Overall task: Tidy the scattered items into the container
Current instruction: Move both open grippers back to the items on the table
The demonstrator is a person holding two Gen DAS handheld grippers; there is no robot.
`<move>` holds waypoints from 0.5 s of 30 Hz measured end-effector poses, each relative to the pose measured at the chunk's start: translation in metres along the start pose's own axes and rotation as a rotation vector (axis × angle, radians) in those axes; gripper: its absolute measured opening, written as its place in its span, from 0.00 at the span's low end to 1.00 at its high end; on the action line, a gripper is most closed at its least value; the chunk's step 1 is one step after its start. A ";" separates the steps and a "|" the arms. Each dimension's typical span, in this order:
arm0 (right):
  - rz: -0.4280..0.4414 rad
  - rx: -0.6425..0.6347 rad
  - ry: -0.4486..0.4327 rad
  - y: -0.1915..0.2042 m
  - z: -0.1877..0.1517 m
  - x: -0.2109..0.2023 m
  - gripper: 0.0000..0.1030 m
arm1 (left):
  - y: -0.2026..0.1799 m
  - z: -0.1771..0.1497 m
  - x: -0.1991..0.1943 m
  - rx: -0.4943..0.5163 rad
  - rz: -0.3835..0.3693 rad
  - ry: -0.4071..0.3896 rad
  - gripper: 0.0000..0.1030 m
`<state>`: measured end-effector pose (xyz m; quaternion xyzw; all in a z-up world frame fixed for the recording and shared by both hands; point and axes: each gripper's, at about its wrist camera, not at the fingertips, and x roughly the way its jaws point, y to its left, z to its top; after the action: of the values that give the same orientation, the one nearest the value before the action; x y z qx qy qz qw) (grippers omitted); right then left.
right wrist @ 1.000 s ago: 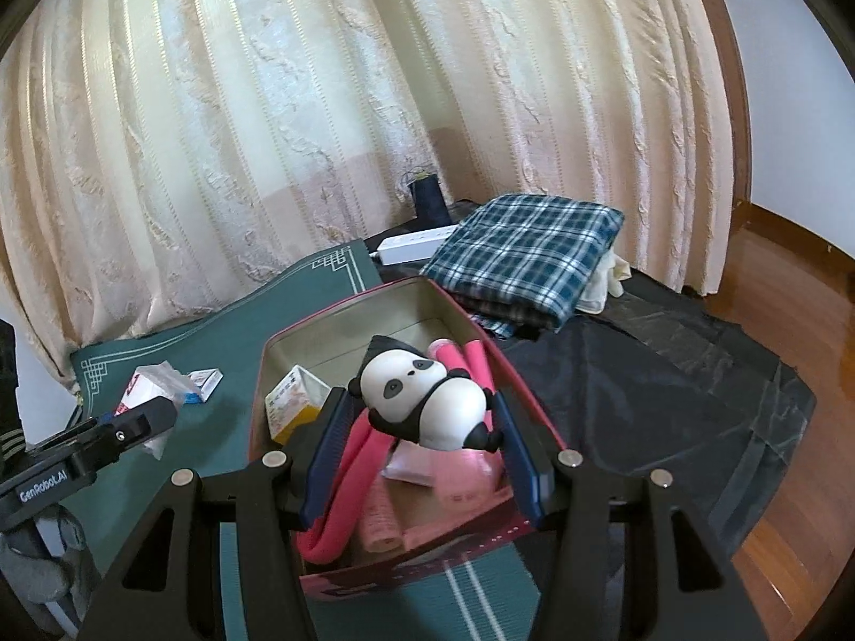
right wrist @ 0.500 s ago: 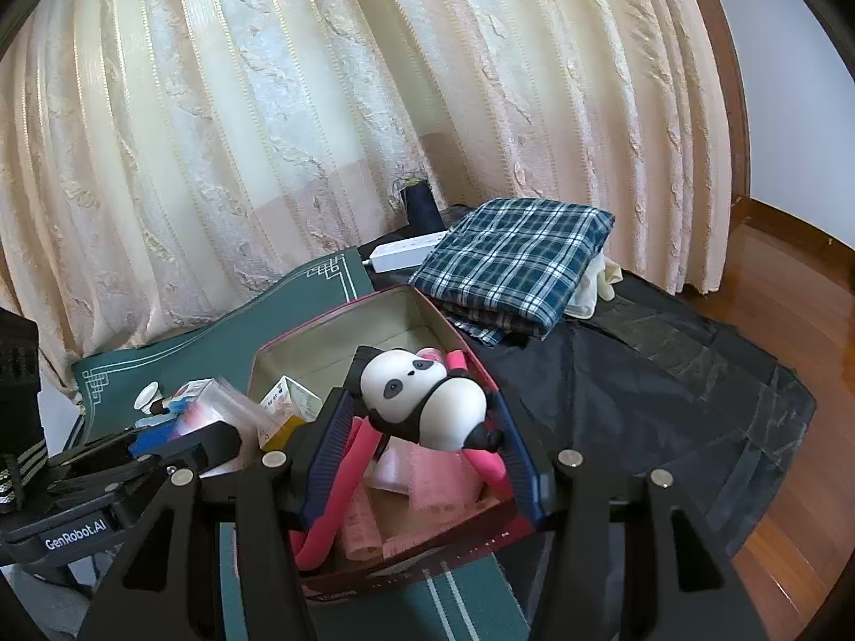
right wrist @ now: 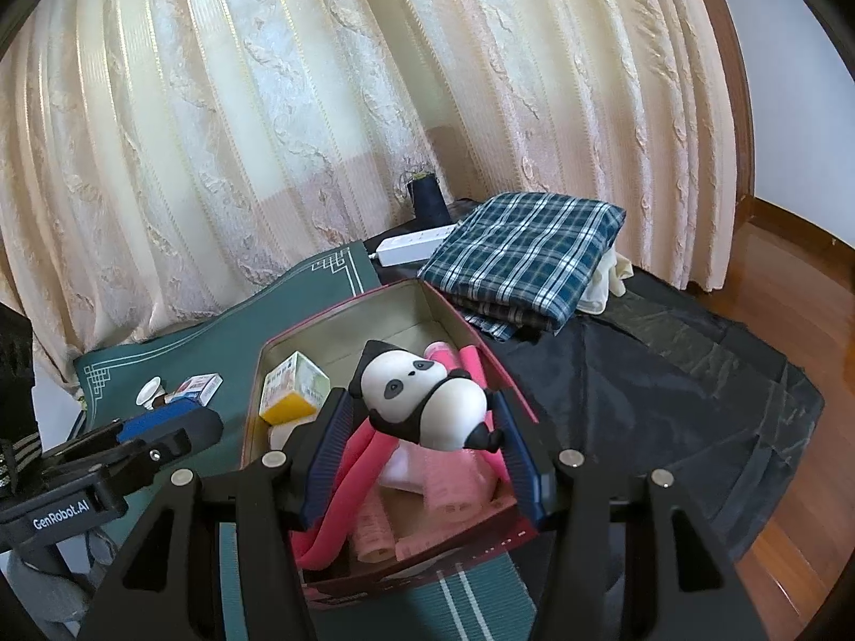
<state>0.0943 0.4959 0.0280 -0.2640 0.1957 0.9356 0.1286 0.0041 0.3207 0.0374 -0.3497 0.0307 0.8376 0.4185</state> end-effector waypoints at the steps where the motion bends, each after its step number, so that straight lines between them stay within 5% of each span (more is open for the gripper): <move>1: -0.003 0.001 -0.005 0.001 0.001 0.000 0.58 | 0.003 0.000 -0.002 -0.005 0.005 -0.003 0.55; 15: 0.051 -0.073 -0.013 0.056 0.001 0.002 0.61 | 0.072 -0.010 -0.030 -0.120 0.095 -0.045 0.55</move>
<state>0.0732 0.4471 0.0448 -0.2572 0.1674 0.9468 0.0965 -0.0304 0.2502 0.0306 -0.3531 -0.0124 0.8646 0.3573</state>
